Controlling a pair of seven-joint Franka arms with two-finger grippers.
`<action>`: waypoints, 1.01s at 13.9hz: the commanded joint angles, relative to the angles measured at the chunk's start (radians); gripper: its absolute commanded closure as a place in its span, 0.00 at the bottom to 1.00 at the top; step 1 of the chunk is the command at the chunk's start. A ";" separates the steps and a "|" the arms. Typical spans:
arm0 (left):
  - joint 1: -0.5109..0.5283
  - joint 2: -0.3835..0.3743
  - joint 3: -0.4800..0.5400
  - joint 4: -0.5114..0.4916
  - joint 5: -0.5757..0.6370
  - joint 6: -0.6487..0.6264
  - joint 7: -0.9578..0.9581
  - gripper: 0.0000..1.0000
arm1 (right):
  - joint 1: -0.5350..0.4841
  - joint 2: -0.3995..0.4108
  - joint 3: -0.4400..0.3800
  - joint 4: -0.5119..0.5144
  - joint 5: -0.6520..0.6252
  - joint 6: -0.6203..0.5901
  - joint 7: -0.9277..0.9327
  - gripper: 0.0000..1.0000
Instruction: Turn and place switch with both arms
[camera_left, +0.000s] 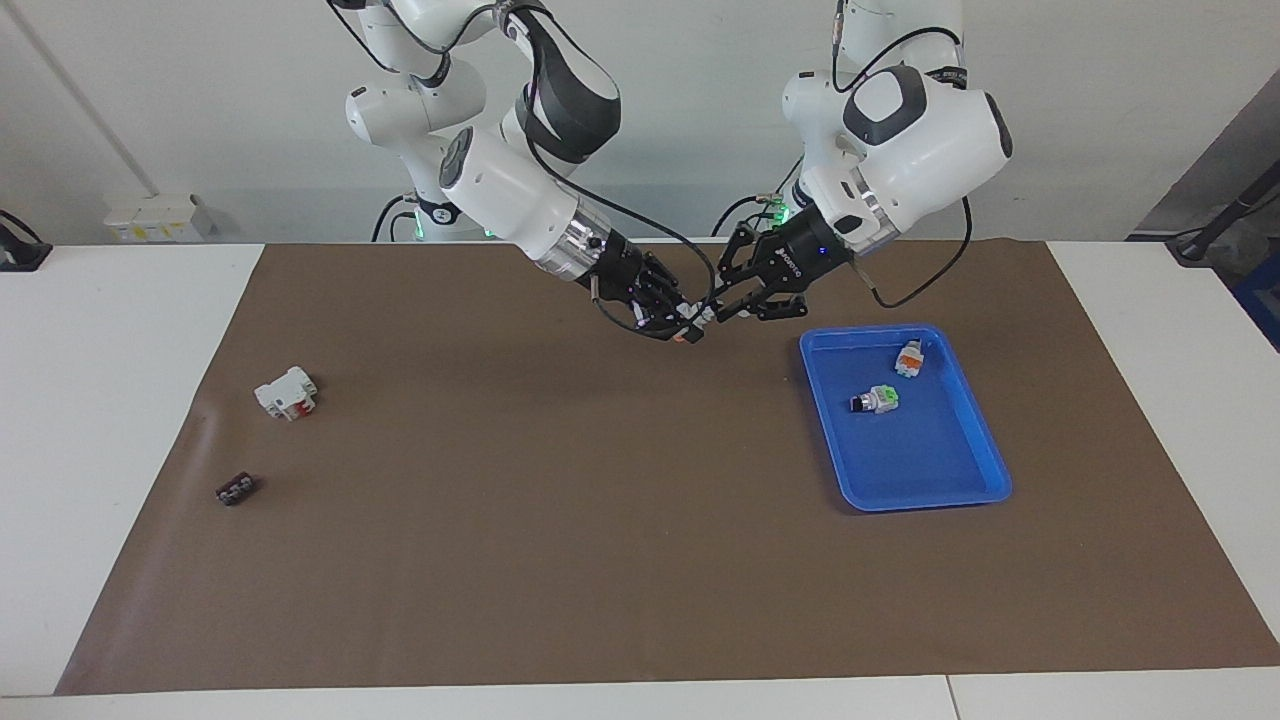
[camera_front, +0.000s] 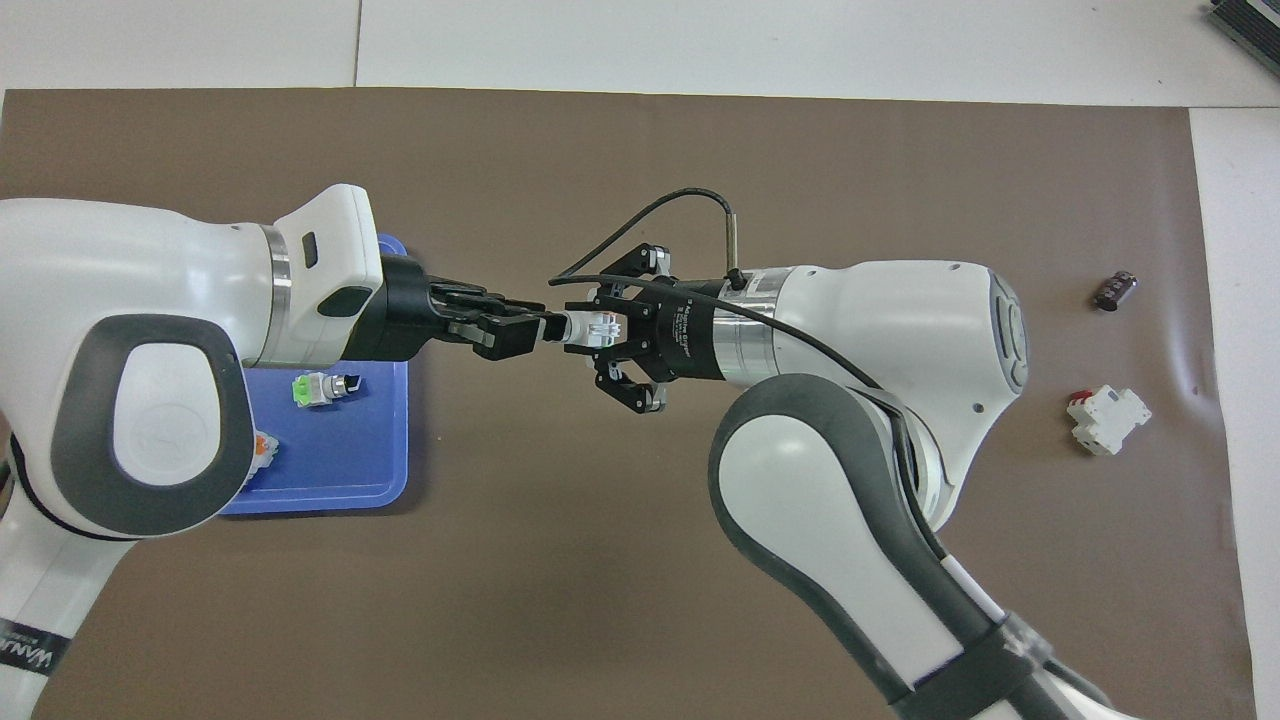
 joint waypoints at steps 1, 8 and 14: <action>-0.013 -0.025 0.012 -0.048 -0.012 -0.007 0.031 0.61 | -0.002 -0.002 0.003 0.005 0.018 0.040 0.003 1.00; 0.006 -0.025 0.014 -0.036 -0.015 -0.045 0.047 0.61 | -0.002 -0.002 0.003 0.005 0.018 0.040 0.003 1.00; 0.032 -0.014 0.022 -0.002 -0.013 -0.064 0.119 0.59 | -0.001 -0.002 0.003 0.005 0.017 0.040 -0.003 1.00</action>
